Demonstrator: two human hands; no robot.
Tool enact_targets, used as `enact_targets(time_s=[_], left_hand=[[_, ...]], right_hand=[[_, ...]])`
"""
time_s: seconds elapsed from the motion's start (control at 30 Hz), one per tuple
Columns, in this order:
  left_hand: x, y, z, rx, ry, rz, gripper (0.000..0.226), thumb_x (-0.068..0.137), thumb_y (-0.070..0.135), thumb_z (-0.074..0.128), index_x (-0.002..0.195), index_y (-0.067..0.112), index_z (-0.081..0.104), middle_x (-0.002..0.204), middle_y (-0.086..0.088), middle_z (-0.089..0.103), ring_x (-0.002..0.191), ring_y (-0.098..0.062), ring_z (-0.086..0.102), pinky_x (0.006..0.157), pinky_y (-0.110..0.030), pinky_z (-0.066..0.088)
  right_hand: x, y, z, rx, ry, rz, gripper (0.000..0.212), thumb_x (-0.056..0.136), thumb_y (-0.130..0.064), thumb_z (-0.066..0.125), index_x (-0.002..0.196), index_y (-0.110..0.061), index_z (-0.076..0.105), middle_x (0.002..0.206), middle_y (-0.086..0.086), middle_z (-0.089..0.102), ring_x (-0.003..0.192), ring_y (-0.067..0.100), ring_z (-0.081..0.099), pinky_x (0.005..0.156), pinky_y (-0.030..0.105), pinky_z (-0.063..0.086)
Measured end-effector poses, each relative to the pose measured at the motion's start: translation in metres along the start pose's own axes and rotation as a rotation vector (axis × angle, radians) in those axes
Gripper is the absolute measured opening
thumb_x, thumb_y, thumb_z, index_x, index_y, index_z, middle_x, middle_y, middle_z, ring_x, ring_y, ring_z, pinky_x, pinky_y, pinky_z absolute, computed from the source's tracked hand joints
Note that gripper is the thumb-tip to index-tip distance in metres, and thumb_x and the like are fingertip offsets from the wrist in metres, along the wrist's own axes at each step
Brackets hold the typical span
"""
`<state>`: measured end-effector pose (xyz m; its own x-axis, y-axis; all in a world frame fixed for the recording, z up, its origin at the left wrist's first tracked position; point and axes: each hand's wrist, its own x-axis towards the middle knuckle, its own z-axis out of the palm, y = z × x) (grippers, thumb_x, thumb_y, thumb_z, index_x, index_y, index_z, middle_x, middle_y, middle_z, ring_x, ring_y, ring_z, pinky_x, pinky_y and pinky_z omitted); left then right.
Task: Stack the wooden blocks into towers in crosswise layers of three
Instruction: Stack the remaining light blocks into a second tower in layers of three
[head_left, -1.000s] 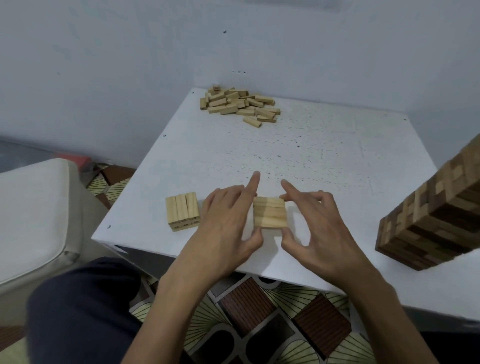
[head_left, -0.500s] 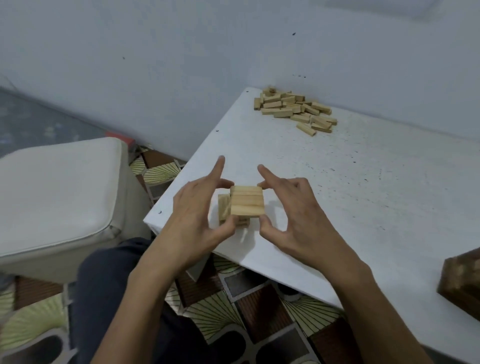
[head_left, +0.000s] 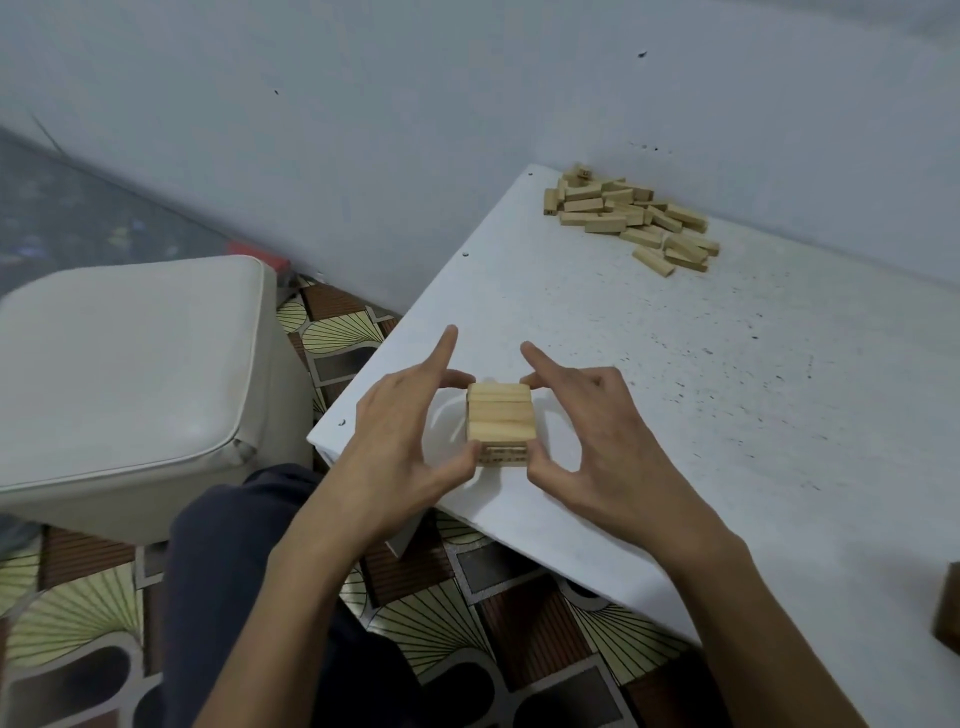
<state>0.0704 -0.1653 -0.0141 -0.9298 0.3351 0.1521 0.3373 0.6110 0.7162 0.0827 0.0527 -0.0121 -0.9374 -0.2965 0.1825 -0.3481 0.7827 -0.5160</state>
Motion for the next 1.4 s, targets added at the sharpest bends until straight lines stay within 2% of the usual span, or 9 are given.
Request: enact_targets(time_s=[0.23,0.4,0.53,0.6,0.67,0.8,0.9,1.13,1.4], left_hand=[[-0.002,-0.001,0.0,-0.007,-0.015,-0.017,0.091,0.079,0.059,0.052,0.156,0.04,0.007,0.132,0.026,0.05,0.127,0.006,0.037,0.114,-0.042,0.031],[-0.005,-0.002,-0.003,-0.02,-0.01,-0.021,0.092,0.08,0.062,0.054,0.157,0.039,0.01,0.145,0.025,0.042,0.132,0.009,0.033,0.113,-0.034,0.03],[-0.012,0.005,0.012,-0.303,0.124,-0.125,0.064,0.094,0.05,0.049,0.153,0.038,0.027,0.15,0.024,0.04,0.139,0.009,0.032,0.117,-0.031,0.029],[-0.015,0.015,0.025,-0.505,0.223,-0.219,0.052,0.101,0.045,0.041,0.151,0.034,0.034,0.15,0.025,0.041,0.14,0.009,0.031,0.121,-0.033,0.025],[-0.017,0.026,0.036,-0.594,0.282,-0.293,0.049,0.105,0.044,0.035,0.152,0.031,0.035,0.151,0.028,0.037,0.138,0.016,0.027,0.121,-0.023,0.021],[-0.019,0.039,0.053,-0.632,0.29,-0.331,0.048,0.107,0.032,0.03,0.155,0.027,0.026,0.154,0.028,0.027,0.133,0.025,0.022,0.104,0.002,0.019],[-0.018,0.041,0.059,-0.672,0.284,-0.33,0.048,0.108,0.023,0.032,0.155,0.026,0.023,0.15,0.031,0.027,0.132,0.024,0.025,0.101,0.003,0.021],[-0.017,0.044,0.061,-0.688,0.273,-0.342,0.049,0.108,0.017,0.032,0.156,0.024,0.023,0.152,0.028,0.025,0.13,0.027,0.024,0.099,0.005,0.021],[-0.016,0.045,0.064,-0.653,0.27,-0.347,0.049,0.108,0.017,0.032,0.156,0.023,0.021,0.156,0.024,0.022,0.133,0.026,0.02,0.102,0.004,0.018]], right_hand=[[-0.001,0.001,0.0,0.025,-0.013,0.001,0.078,0.085,-0.045,0.051,0.155,-0.036,0.017,0.132,-0.022,0.046,0.119,0.008,0.035,0.097,0.03,0.043],[-0.006,-0.002,0.0,0.061,0.019,0.02,0.078,0.087,-0.046,0.053,0.156,-0.034,0.019,0.145,-0.017,0.038,0.13,0.004,0.032,0.106,0.021,0.032],[-0.006,-0.012,0.008,0.439,0.144,0.212,0.062,0.098,-0.047,0.044,0.155,-0.032,0.025,0.157,-0.019,0.029,0.142,-0.007,0.024,0.114,0.013,0.022],[-0.006,-0.024,0.013,0.68,0.194,0.311,0.051,0.105,-0.041,0.037,0.154,-0.034,0.026,0.157,-0.023,0.029,0.14,-0.013,0.024,0.111,0.005,0.021],[-0.008,-0.034,0.02,0.815,0.199,0.371,0.048,0.107,-0.041,0.03,0.154,-0.037,0.026,0.156,-0.028,0.027,0.139,-0.017,0.022,0.107,-0.001,0.019],[-0.011,-0.043,0.033,0.942,0.192,0.422,0.061,0.095,-0.053,0.025,0.154,-0.039,0.023,0.156,-0.032,0.023,0.14,-0.018,0.018,0.119,0.019,0.016],[-0.011,-0.046,0.038,0.99,0.175,0.432,0.063,0.093,-0.051,0.026,0.154,-0.037,0.02,0.157,-0.029,0.021,0.141,-0.016,0.018,0.121,0.024,0.016],[-0.013,-0.045,0.043,0.977,0.135,0.432,0.063,0.091,-0.049,0.025,0.153,-0.039,0.018,0.157,-0.031,0.02,0.137,-0.022,0.016,0.103,-0.003,0.018],[-0.013,-0.047,0.043,0.985,0.144,0.425,0.062,0.092,-0.044,0.027,0.153,-0.036,0.02,0.14,-0.039,0.026,0.115,-0.037,0.027,0.086,-0.008,0.026]])
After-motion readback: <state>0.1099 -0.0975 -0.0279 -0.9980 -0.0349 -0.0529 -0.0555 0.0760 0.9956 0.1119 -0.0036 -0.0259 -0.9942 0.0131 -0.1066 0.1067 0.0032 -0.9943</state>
